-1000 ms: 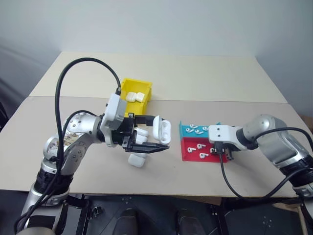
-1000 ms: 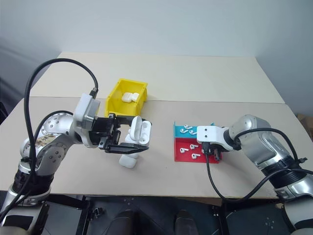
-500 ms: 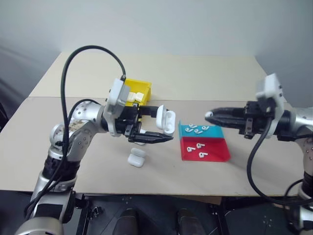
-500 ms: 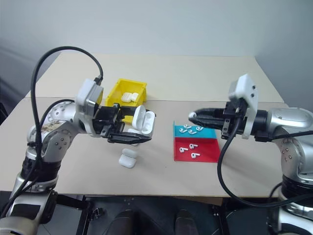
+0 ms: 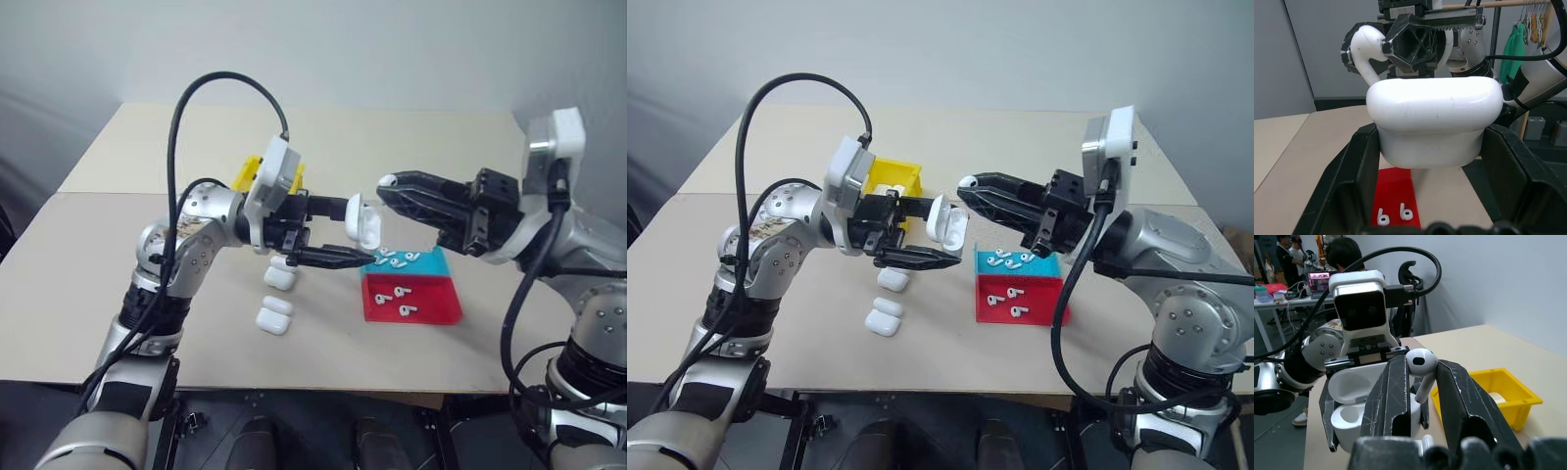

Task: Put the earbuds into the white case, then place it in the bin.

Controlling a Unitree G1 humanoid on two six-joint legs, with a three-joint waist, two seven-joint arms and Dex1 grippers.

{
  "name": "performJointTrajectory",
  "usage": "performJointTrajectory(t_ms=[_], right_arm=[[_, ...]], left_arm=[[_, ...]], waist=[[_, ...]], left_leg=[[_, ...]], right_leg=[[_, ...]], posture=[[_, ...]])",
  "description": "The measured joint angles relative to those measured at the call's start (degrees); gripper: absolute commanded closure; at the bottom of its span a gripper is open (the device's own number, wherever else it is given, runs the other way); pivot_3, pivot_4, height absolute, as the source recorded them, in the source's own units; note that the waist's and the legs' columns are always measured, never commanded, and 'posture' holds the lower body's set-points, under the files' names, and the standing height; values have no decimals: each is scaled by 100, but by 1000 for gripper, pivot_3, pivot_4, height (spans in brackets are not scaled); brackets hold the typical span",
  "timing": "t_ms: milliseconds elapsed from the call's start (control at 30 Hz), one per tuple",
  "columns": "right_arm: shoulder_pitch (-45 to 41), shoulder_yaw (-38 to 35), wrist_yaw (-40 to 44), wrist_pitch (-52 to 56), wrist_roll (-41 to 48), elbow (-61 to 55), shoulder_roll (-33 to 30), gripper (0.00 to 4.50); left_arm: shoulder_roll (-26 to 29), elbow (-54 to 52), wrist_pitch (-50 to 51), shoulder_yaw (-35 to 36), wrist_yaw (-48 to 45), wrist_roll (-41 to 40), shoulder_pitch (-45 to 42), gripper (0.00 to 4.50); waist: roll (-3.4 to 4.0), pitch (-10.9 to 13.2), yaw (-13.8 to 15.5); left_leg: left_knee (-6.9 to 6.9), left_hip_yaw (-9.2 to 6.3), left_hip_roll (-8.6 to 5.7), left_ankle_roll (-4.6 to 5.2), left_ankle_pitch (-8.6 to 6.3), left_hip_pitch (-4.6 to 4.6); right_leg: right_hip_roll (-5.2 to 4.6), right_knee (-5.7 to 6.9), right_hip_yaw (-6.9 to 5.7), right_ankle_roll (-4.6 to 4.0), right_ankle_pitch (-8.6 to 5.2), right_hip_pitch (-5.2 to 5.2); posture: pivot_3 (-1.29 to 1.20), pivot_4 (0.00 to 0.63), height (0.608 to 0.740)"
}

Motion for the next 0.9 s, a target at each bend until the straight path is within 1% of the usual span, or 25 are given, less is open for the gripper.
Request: performJointTrajectory(t_ms=[367, 867, 900], right_arm=[[259, 293, -132, -295, 289, -75, -260, 3884], [429, 760, -278, -1037, -75, -93, -434, 3884], [440, 763, -271, -1053, -74, -93, -452, 3534]], left_arm=[[-1, -89, 8, 12, 83, 23, 35, 1707], [42, -100, 26, 31, 70, 24, 68, 1707], [41, -99, 26, 31, 70, 24, 68, 1707]], waist=[[0, 0, -33], [0, 0, -70], [0, 0, -71]], left_leg=[[0, -2, 0, 0, 0, -1], [0, -2, 0, 0, 0, -2], [0, -2, 0, 0, 0, -3]], right_leg=[[0, 0, 0, 0, 0, 0], [0, -2, -1, 0, 0, 0], [0, -3, -1, 0, 0, 0]], posture=[[0, 150, 740], [0, 150, 740], [0, 150, 740]])
